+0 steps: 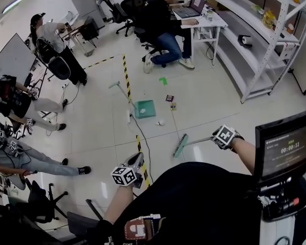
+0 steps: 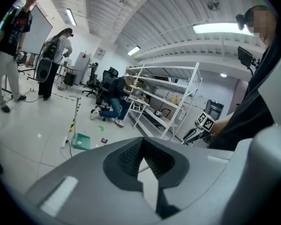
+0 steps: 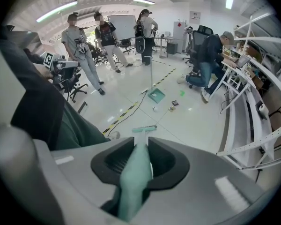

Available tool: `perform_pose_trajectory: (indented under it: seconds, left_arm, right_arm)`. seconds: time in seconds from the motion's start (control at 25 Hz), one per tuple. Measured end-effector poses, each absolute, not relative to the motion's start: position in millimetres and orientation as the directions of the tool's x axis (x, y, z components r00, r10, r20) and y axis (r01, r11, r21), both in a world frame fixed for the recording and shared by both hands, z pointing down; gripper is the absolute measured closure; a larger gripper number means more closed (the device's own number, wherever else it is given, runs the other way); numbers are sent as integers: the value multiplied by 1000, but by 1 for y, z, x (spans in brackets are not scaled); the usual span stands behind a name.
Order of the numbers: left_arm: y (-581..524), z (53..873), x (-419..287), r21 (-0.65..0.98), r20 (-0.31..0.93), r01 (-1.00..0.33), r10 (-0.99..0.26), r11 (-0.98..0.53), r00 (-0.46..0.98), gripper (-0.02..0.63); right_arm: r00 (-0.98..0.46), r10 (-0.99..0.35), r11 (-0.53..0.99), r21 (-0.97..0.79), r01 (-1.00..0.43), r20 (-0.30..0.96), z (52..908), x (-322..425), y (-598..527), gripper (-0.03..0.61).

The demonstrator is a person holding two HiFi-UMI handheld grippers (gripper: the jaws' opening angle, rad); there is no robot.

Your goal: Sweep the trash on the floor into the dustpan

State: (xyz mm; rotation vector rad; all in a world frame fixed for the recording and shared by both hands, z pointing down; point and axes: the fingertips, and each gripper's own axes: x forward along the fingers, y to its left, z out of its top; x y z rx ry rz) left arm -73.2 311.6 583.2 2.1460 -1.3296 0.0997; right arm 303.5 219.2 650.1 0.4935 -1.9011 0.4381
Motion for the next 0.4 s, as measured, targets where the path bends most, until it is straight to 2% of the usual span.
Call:
perform_pose_trajectory:
  seconds: [0.4]
  left_arm:
    - [257, 542, -123, 380, 318, -866, -833, -325, 453, 612]
  right_arm:
    - [-354, -138, 858, -67, -510, 925, 637, 268, 191, 489]
